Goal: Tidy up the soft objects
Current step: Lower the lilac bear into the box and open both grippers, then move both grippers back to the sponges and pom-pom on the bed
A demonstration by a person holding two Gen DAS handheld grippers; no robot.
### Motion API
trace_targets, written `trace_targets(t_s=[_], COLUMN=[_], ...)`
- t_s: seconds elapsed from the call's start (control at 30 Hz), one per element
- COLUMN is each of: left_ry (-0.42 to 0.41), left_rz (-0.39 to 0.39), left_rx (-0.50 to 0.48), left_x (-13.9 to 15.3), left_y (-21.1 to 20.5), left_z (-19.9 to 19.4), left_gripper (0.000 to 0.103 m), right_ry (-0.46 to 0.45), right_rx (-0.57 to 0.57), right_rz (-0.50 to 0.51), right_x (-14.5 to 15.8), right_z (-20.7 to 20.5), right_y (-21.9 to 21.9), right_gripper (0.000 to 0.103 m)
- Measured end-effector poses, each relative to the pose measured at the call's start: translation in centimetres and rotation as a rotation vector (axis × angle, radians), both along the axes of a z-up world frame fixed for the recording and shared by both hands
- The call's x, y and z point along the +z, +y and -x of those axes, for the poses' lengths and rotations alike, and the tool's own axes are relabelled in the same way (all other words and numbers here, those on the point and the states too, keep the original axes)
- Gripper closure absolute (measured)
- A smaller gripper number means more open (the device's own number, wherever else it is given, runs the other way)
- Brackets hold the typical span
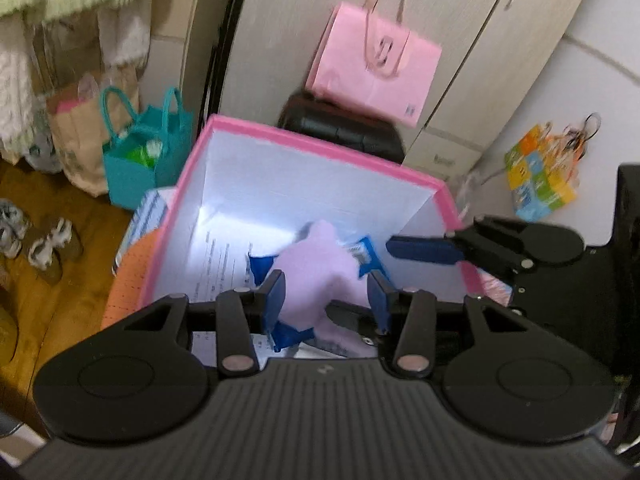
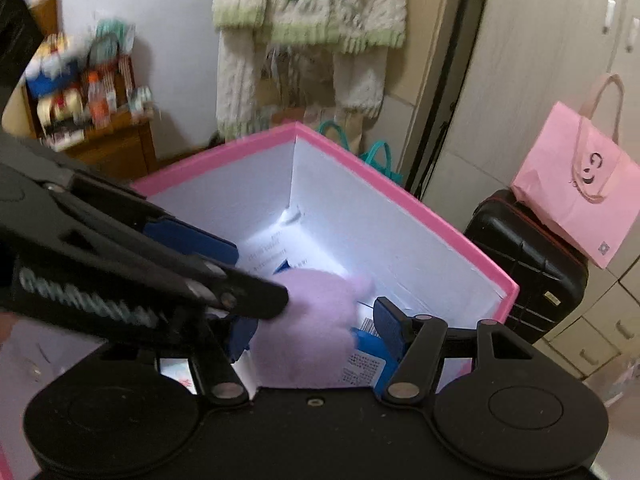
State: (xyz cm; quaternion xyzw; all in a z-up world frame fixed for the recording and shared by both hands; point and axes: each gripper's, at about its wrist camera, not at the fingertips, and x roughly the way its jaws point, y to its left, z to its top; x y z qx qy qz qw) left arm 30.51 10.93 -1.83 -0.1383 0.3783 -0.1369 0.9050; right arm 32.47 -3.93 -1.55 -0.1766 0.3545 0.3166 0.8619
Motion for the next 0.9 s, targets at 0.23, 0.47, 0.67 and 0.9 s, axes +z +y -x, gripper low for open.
trace_targets(t_s=[0.23,0.47,0.67,0.9], left_ry=[-0.153,-0.189,-0.223,-0.297], left_rz=[-0.043,-0.086,-0.112,-0.198], left_rx=[0.032,0.043,0.009,-0.096], left_x=[3.4,4.0,5.4,7.1], left_y=[0.3,0.4,-0.4,-2.8], left_z=[4.1,7.9,11.1,16.1], left_gripper=[0.054,0.049,0.045,0.043], right_ry=[-0.038,-0.062,-0.089,-0.136], right_rx=[-0.016,-0.023,-0.019,-0.031], right_rz=[-0.145,-0.232,-0.243,-0.277], right_x=[2.1,3.0,4.4,6.1], right_z=[3.5,7.8,11.3,16.3], right_y=[-3.3,-6.0,-7.5,-10.9], right_gripper=[0.033,0.033,0.033,0.033])
